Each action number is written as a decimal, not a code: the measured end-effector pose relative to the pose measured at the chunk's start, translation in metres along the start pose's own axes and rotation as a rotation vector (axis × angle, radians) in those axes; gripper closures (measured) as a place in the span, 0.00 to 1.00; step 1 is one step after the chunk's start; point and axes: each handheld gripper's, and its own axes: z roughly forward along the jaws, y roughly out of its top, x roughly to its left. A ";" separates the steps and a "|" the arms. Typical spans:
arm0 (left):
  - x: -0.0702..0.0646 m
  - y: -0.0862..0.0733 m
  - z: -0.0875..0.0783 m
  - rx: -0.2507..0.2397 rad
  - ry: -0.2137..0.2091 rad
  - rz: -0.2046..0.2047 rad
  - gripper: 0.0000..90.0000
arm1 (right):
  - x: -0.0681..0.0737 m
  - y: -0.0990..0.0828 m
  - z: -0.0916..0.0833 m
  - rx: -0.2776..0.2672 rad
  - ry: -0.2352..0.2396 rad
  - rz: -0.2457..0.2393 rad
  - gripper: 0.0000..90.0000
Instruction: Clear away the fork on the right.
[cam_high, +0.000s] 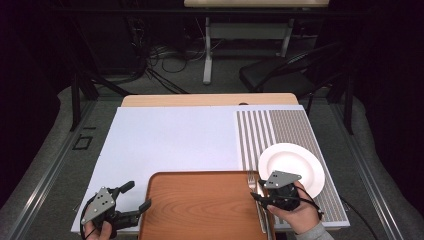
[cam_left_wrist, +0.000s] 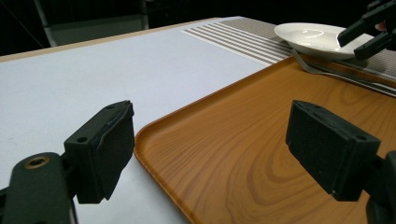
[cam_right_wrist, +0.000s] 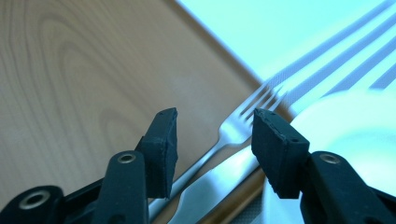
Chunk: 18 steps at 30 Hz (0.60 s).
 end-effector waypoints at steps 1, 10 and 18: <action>0.000 0.000 0.000 0.000 -0.003 0.001 0.18 | -0.001 0.000 -0.002 -0.015 0.000 -0.001 0.56; 0.000 0.000 0.001 0.002 -0.003 0.003 0.18 | -0.014 -0.005 -0.016 -0.021 -0.060 0.081 0.38; 0.000 0.000 0.001 0.001 -0.003 0.004 0.18 | -0.020 -0.007 -0.023 -0.053 -0.115 0.136 0.16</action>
